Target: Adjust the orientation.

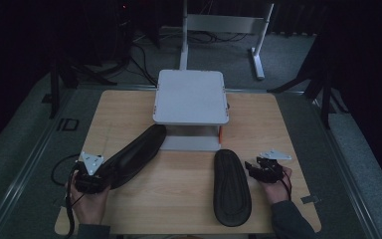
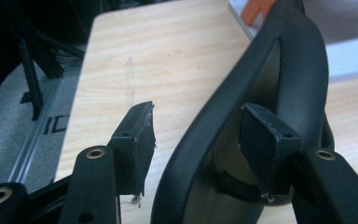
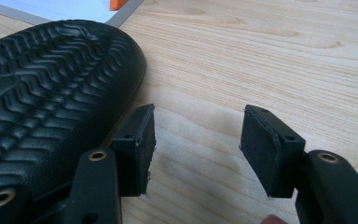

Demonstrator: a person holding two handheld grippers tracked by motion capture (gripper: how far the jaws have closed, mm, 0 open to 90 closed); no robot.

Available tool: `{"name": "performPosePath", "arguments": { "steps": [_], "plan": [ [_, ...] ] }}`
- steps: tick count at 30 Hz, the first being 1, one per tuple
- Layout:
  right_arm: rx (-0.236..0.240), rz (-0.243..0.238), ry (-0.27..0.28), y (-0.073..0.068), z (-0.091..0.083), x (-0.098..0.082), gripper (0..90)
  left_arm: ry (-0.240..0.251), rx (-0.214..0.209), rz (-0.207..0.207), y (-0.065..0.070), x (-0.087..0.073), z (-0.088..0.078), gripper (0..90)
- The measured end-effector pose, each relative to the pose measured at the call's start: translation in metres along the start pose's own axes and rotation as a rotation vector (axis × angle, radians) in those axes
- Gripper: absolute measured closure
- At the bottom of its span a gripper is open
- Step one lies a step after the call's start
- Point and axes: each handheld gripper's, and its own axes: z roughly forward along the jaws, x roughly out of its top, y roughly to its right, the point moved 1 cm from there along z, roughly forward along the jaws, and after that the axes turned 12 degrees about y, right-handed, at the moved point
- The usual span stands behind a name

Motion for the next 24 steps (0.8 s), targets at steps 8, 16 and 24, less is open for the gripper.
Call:
{"name": "performPosePath", "arguments": {
  "steps": [8, 16, 24],
  "plan": [
    [0.001, -0.003, -0.003, -0.001, 0.000, 0.000, 44.4, 0.032, -0.013, -0.030, -0.004, 0.008, 0.002, 43.9],
    [0.002, -0.003, -0.004, -0.001, 0.001, 0.000, 44.3, 0.010, -0.004, -0.049, -0.006, 0.008, 0.019, 42.7],
    [0.002, -0.005, -0.005, -0.001, 0.001, 0.000, 44.1, -0.112, 0.042, -0.131, -0.013, 0.004, 0.063, 36.4]
  ]
}}
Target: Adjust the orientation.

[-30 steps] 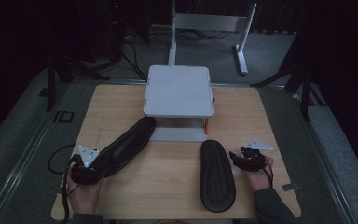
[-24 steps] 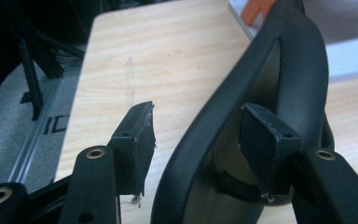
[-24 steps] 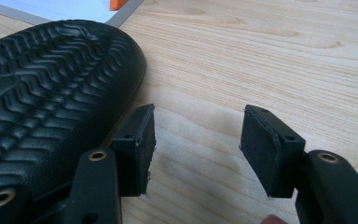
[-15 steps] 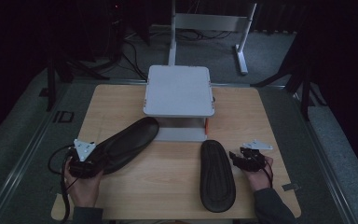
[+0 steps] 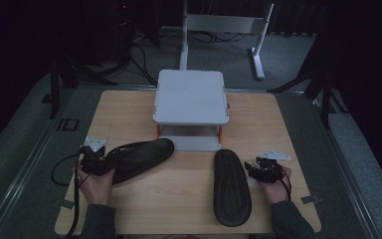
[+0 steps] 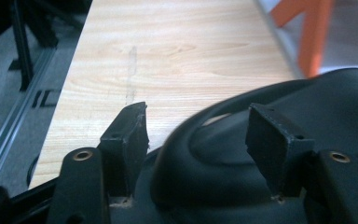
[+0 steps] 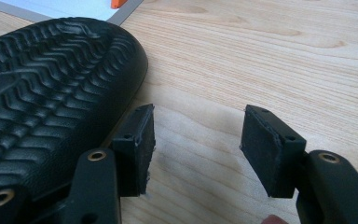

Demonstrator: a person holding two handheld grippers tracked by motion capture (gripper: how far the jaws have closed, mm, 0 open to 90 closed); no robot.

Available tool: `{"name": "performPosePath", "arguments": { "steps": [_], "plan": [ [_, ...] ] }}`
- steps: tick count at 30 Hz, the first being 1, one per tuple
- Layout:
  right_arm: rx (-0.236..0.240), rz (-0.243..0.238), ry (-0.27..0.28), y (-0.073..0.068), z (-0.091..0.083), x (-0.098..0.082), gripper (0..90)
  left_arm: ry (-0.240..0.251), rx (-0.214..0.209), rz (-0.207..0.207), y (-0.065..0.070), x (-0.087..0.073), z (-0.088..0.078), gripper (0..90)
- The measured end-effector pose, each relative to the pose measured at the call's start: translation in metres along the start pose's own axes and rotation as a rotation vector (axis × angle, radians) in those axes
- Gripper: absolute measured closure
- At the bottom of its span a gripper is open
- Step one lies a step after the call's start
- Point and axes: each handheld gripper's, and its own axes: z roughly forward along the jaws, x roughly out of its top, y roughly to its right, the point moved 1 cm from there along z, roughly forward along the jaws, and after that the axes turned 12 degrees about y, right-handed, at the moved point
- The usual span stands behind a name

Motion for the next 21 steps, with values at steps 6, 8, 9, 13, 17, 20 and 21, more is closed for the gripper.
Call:
{"name": "performPosePath", "arguments": {
  "steps": [6, 8, 9, 13, 17, 20, 21],
  "plan": [
    [0.001, 0.003, -0.001, 0.001, 0.000, 0.000, 43.9, -0.076, -0.001, -0.034, 0.001, -0.007, 0.023, 34.4],
    [0.001, 0.002, 0.000, 0.000, 0.000, 0.000, 43.6, -0.083, -0.006, -0.054, 0.000, -0.008, 0.026, 36.1],
    [0.001, 0.002, 0.001, 0.001, 0.000, 0.000, 43.5, -0.091, -0.009, -0.057, 0.001, -0.008, 0.026, 41.2],
    [0.001, 0.003, 0.001, 0.001, 0.000, 0.000, 43.5, -0.108, -0.016, -0.036, 0.001, -0.006, 0.026, 51.2],
    [0.001, 0.002, 0.002, 0.001, 0.000, 0.000, 43.4, -0.097, -0.067, -0.013, -0.001, -0.005, 0.018, 57.3],
    [0.002, 0.002, 0.002, 0.001, 0.000, 0.000, 43.4, -0.079, -0.116, 0.025, 0.002, -0.005, 0.013, 60.3],
    [0.002, 0.002, 0.002, 0.001, 0.000, 0.000, 43.4, -0.079, -0.116, 0.025, 0.002, -0.005, 0.013, 60.8]
  ]
}}
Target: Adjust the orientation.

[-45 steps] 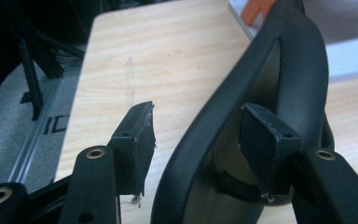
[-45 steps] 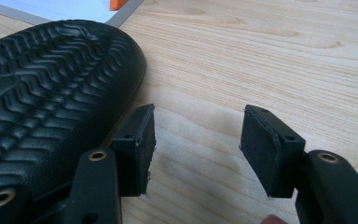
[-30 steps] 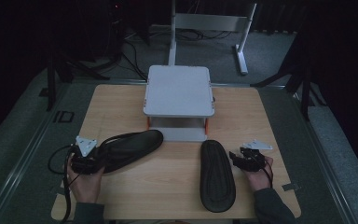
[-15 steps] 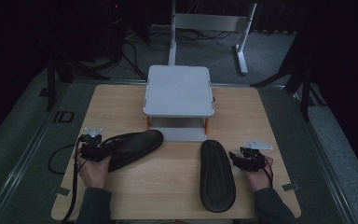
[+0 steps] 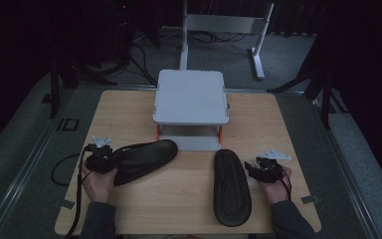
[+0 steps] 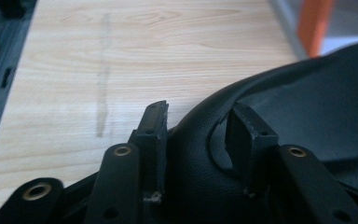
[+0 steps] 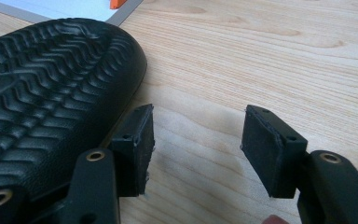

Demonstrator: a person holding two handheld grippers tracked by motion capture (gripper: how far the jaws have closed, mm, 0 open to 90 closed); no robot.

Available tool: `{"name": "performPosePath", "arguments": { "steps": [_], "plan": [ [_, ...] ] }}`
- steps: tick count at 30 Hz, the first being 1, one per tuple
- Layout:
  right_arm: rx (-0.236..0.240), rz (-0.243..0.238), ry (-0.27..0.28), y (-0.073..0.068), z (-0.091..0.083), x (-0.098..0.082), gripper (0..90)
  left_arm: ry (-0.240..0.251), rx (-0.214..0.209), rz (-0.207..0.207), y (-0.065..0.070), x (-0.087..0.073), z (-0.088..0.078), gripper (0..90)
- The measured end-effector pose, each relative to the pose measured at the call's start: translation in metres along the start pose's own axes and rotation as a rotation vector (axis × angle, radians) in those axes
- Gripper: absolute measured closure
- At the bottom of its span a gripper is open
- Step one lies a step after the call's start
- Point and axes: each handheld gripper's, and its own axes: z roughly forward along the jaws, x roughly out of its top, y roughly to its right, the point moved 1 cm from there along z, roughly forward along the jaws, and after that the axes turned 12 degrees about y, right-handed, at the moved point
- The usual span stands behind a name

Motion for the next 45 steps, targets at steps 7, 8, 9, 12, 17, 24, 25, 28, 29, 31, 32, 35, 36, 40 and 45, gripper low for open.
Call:
{"name": "performPosePath", "arguments": {
  "steps": [7, 8, 9, 12, 17, 24, 25, 28, 29, 31, 32, 35, 36, 40, 45],
  "plan": [
    [0.002, 0.000, -0.001, -0.001, 0.000, 0.000, 43.5, 0.007, -0.135, 0.074, 0.009, 0.001, -0.007, 63.4],
    [0.002, 0.000, -0.002, -0.001, 0.000, 0.000, 43.4, 0.013, -0.153, 0.079, 0.010, 0.001, -0.008, 63.6],
    [0.002, 0.000, -0.002, -0.001, 0.000, 0.000, 43.4, 0.013, -0.153, 0.079, 0.010, 0.001, -0.008, 63.6],
    [0.004, -0.002, -0.002, -0.001, 0.000, 0.000, 43.5, 0.017, -0.250, 0.092, 0.019, -0.001, -0.008, 63.5],
    [0.005, -0.001, -0.003, -0.001, 0.000, 0.000, 43.5, 0.024, -0.328, 0.178, 0.033, -0.002, -0.009, 63.4],
    [0.006, -0.003, -0.003, -0.001, 0.001, 0.000, 43.4, 0.003, -0.467, 0.232, 0.033, -0.001, -0.008, 63.4],
    [0.007, -0.003, -0.004, -0.002, 0.001, 0.000, 43.4, 0.000, -0.471, 0.231, 0.034, -0.001, -0.007, 62.7],
    [0.013, -0.004, -0.002, -0.004, 0.001, 0.001, 43.4, -0.012, -0.457, 0.228, 0.038, -0.002, -0.004, 58.8],
    [0.013, -0.004, -0.002, -0.004, 0.001, 0.001, 43.4, -0.018, -0.447, 0.221, 0.039, -0.002, -0.003, 58.8],
    [0.015, -0.008, -0.002, -0.005, 0.001, 0.001, 43.4, -0.014, -0.431, 0.200, 0.040, -0.001, -0.002, 55.4],
    [0.017, -0.009, -0.001, -0.006, 0.001, 0.002, 43.5, 0.027, -0.429, 0.161, 0.040, 0.002, -0.005, 48.9],
    [0.019, -0.006, 0.008, -0.006, -0.001, 0.002, 43.3, 0.057, -0.431, 0.131, 0.039, 0.005, -0.009, 44.4],
    [0.020, -0.002, 0.013, -0.006, -0.002, 0.003, 43.2, 0.077, -0.427, 0.113, 0.039, 0.009, -0.014, 43.4],
    [0.034, 0.013, 0.038, -0.007, -0.009, 0.008, 42.5, 0.118, -0.442, 0.115, 0.045, 0.019, -0.025, 40.3],
    [0.055, -0.008, 0.072, -0.019, -0.018, 0.016, 42.1, 0.134, -0.471, 0.149, 0.066, 0.022, -0.031, 39.7]
  ]
}}
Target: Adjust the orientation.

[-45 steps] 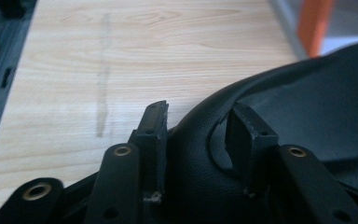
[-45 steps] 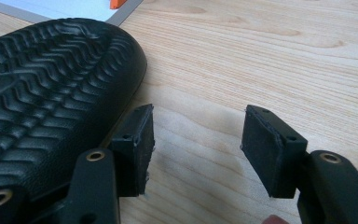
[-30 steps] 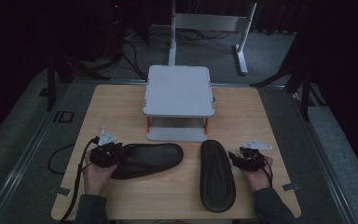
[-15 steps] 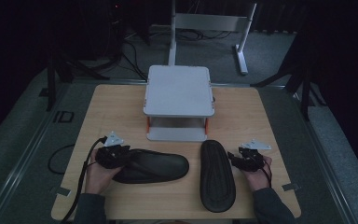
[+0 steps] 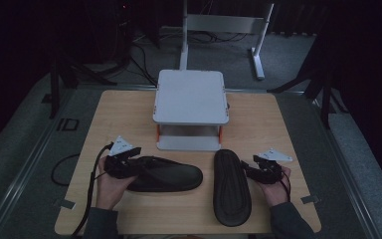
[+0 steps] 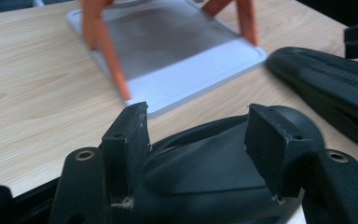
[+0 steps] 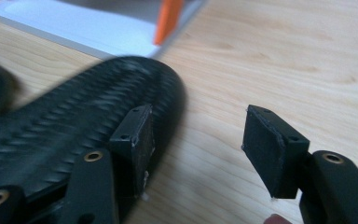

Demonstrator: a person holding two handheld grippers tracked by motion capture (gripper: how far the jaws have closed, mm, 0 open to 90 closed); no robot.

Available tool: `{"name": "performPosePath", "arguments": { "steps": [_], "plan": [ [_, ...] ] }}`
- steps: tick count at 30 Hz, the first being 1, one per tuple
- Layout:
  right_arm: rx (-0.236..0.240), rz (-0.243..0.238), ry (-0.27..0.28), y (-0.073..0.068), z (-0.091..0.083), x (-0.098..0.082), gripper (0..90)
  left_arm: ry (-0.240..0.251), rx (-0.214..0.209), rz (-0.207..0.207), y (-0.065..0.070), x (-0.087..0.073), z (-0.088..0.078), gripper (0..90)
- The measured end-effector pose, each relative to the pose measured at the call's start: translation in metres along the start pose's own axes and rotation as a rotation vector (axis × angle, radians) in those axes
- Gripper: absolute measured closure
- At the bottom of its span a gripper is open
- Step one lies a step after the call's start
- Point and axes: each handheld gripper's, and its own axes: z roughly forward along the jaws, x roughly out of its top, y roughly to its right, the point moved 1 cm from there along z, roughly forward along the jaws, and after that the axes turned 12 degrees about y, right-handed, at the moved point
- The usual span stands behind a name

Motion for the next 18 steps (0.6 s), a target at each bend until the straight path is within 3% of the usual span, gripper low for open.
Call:
{"name": "performPosePath", "arguments": {
  "steps": [6, 9, 15, 16, 18],
  "plan": [
    [0.066, -0.023, 0.004, -0.012, -0.006, 0.006, 41.7, -0.003, -0.058, 0.029, 0.029, 0.000, 0.018, 40.1],
    [0.076, -0.046, -0.024, -0.015, -0.004, 0.003, 41.8, -0.032, -0.091, 0.044, 0.045, -0.001, 0.035, 40.8],
    [0.077, -0.039, -0.026, -0.011, -0.005, 0.001, 42.4, -0.072, -0.185, 0.096, 0.083, -0.002, 0.066, 41.0],
    [0.077, -0.039, -0.026, -0.011, -0.005, 0.001, 42.4, -0.072, -0.185, 0.096, 0.083, -0.002, 0.066, 41.0],
    [0.074, -0.032, -0.025, -0.007, -0.007, -0.001, 43.1, -0.095, -0.241, 0.122, 0.103, -0.004, 0.082, 41.4]
  ]
}}
